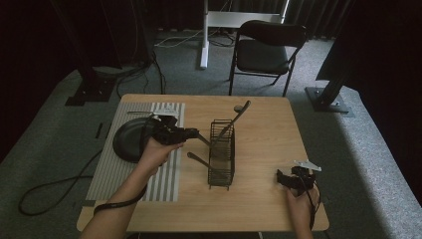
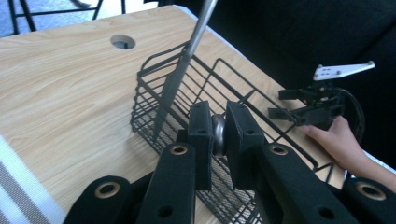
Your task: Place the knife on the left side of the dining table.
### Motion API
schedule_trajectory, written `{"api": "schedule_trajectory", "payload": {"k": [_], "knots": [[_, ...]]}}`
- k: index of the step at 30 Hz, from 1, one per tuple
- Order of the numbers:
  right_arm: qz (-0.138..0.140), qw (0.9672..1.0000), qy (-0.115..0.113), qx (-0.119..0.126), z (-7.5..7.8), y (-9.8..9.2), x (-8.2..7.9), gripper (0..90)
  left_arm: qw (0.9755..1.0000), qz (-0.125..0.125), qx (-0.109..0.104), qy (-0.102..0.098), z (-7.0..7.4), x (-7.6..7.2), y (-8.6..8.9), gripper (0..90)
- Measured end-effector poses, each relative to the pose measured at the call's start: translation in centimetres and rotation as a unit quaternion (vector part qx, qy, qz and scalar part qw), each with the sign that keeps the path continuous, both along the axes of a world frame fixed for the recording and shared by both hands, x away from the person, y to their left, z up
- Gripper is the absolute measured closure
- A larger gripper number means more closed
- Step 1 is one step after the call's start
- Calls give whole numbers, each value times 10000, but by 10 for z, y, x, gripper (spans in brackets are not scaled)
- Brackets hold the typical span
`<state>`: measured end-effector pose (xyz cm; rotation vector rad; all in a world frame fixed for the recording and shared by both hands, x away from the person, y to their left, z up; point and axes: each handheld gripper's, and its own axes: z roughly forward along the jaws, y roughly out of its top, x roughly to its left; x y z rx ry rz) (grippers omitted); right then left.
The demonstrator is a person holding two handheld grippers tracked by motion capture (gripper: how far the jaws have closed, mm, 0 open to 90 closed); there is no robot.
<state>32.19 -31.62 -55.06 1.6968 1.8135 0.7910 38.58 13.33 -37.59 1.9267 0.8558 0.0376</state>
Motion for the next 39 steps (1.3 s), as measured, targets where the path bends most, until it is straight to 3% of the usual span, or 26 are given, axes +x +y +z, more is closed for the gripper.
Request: {"api": "schedule_trajectory", "payload": {"k": [6,16,24,39], "knots": [[3,10000,-2,-1,0,0,0,120,10000,-16,58,-24,4,-4,-5,834],[3,10000,-1,1,0,0,0,121,9992,-75,281,-269,12,-14,-19,839],[3,10000,-2,1,0,0,0,121,9996,-99,136,-228,17,-16,-18,839],[5,10000,2,-1,0,0,0,120,9988,-136,-29,-469,46,-28,-16,839]]}}
